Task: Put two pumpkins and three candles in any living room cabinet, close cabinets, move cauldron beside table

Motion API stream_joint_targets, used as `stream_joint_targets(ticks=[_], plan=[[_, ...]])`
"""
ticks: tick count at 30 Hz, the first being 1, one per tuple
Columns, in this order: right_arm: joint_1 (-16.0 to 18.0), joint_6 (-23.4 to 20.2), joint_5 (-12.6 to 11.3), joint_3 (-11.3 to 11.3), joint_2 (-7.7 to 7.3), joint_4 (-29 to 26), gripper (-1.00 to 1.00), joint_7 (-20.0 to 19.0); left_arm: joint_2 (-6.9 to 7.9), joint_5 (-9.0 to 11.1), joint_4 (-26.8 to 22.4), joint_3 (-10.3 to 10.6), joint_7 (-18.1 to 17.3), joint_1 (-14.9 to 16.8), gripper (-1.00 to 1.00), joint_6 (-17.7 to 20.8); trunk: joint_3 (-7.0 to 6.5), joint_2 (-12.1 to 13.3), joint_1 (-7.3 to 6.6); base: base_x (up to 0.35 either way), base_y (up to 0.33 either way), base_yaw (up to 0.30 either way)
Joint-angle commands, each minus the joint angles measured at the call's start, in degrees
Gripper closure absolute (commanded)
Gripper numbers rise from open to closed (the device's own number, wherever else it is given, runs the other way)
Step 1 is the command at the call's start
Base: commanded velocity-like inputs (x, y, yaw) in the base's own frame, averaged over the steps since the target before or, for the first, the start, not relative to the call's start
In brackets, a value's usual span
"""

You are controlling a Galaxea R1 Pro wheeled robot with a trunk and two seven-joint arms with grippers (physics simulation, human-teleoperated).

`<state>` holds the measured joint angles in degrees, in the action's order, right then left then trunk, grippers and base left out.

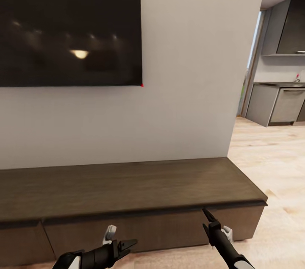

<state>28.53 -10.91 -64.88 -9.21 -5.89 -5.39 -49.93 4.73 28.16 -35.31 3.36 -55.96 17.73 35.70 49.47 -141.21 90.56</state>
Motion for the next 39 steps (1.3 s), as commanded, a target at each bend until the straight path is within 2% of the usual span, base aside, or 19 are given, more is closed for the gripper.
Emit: stream_joint_targets(ticks=[1,30,35,39], plan=[[0.03,-0.6,0.02,-0.45,0.0,0.03,-1.0,-0.17,0.06,0.49,-0.02,0.24,0.06,0.03,-1.0,0.42,0.06,-0.02,0.01,0.205,-0.077,0.0],[0.03,-1.65,0.1,-0.46,0.0,0.03,-1.0,-0.15,0.1,0.65,-0.02,0.16,-0.02,0.03,-1.0,0.34,0.06,-0.02,0.01,0.062,-0.006,0.0],[0.02,-1.65,0.09,-0.46,0.0,0.03,-1.0,-0.1,0.1,0.66,-0.02,0.15,-0.03,0.03,-1.0,0.34,0.96,-2.03,1.11,0.0,0.0,0.0],[0.03,-1.65,0.1,-0.46,0.0,0.03,-1.0,-0.1,0.1,0.66,-0.02,0.15,-0.03,0.03,-1.0,0.34,1.85,-2.08,1.21,0.0,0.0,0.0]])
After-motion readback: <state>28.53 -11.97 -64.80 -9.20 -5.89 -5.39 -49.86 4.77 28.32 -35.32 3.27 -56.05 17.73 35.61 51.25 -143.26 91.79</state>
